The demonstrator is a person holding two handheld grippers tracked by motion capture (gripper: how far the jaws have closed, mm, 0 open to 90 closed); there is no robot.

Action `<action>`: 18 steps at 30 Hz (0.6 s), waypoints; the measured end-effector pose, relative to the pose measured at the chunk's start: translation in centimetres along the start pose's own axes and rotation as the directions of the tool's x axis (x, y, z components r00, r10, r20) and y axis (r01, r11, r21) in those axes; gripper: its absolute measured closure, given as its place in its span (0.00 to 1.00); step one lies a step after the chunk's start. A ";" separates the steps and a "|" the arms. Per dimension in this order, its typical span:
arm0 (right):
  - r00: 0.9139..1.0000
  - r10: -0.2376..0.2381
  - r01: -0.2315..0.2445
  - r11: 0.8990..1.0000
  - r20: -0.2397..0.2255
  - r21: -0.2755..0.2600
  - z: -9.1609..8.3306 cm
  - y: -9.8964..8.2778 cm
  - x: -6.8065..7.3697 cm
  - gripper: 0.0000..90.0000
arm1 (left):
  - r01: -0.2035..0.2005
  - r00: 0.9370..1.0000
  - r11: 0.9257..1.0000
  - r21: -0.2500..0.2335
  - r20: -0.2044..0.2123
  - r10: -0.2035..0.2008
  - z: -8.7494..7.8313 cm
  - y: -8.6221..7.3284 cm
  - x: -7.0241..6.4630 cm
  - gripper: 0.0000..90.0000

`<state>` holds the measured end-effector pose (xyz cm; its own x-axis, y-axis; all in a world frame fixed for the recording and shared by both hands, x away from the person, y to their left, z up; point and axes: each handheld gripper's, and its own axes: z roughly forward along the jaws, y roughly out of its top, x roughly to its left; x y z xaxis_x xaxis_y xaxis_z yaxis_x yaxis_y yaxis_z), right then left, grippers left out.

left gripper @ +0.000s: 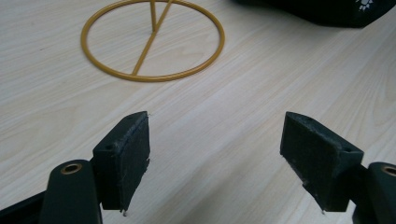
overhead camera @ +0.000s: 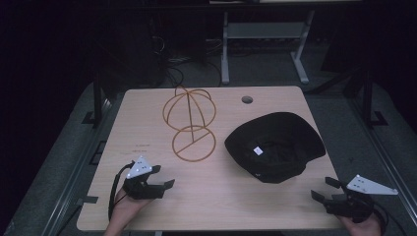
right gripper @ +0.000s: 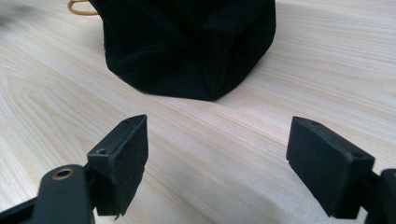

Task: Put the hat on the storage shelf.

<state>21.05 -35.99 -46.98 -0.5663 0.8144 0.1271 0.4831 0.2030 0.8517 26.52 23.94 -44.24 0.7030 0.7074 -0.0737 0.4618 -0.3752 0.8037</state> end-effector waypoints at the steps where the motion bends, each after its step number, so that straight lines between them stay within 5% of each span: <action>1: 1.000 0.000 0.000 1.000 -0.001 0.001 0.0 0.0 0.0 0.22 | -0.006 1.000 1.000 0.001 0.004 0.006 0.1 0.1 -0.1 0.27; 10: 1.000 0.001 -0.001 1.000 0.003 -0.002 -0.1 0.1 0.1 0.22 | -0.016 0.998 1.000 -0.010 0.054 0.016 0.3 0.7 -1.0 0.27; 18: 1.000 -0.001 0.001 1.000 0.001 -0.012 0.0 0.4 0.7 0.21 | -0.060 0.990 0.998 -0.033 0.122 0.064 0.4 3.0 -3.1 0.27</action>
<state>20.91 -35.36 -46.52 -0.5665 0.8144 0.1257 0.4745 0.1977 0.8578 25.93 20.45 -41.85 0.7918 0.6035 -0.0939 0.4005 -0.3969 0.8259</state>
